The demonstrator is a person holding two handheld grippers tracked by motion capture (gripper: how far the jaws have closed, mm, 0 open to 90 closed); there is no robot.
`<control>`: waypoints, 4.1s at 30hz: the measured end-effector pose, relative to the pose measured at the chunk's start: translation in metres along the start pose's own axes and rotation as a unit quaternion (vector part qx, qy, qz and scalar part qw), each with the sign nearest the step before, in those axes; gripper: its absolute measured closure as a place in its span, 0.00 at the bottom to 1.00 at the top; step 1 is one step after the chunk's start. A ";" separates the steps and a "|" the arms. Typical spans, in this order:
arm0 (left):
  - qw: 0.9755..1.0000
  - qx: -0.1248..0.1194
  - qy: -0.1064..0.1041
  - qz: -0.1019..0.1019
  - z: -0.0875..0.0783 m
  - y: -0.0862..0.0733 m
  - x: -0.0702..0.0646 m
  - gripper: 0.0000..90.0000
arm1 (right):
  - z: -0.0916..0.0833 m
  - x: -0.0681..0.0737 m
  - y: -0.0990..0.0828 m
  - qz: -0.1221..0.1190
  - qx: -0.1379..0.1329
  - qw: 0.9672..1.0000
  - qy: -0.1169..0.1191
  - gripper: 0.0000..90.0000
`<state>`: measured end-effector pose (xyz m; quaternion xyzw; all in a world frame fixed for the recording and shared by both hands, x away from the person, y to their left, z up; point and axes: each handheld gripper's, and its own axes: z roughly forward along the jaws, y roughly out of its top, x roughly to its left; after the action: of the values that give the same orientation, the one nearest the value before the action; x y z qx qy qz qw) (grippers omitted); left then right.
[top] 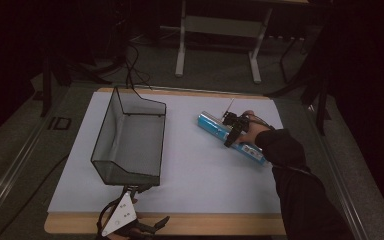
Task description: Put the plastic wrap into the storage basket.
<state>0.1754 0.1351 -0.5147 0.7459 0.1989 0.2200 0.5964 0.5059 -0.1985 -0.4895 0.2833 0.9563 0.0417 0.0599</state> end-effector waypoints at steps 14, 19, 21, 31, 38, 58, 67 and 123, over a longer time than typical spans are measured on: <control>1.000 0.005 -0.004 0.001 0.002 -0.001 -0.001 0.00 | 0.006 -0.001 0.001 -0.008 0.021 1.000 -0.014 0.35; 1.000 0.005 -0.003 0.001 0.002 -0.001 -0.001 0.00 | 0.006 0.002 0.003 -0.002 0.027 0.999 -0.024 0.35; 1.000 0.004 -0.001 0.001 0.002 -0.001 0.000 0.00 | 0.004 0.003 0.002 -0.007 0.028 0.999 -0.039 0.36; 1.000 0.004 -0.002 0.004 0.003 0.000 -0.001 0.00 | -0.041 -0.015 -0.007 0.109 -0.035 0.993 -0.022 0.36; 1.000 0.005 -0.002 0.003 0.005 0.000 0.000 0.00 | -0.069 -0.022 -0.010 0.187 -0.083 0.979 0.004 0.36; 1.000 0.005 -0.004 0.004 0.007 0.000 -0.001 0.00 | -0.107 0.011 0.017 0.262 -0.163 0.950 0.053 0.36; 1.000 0.006 -0.006 0.005 0.006 -0.001 -0.002 0.00 | -0.126 0.033 0.042 0.284 -0.229 0.928 0.069 0.36; 0.996 -0.013 0.088 0.018 -0.008 0.005 -0.003 0.00 | -0.050 0.166 0.138 0.351 -0.398 0.824 0.200 0.36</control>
<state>0.1685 0.1383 -0.5084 0.7193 0.2339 0.2983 0.5822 0.4354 0.0055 -0.4396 0.5363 0.6837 0.4929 -0.0437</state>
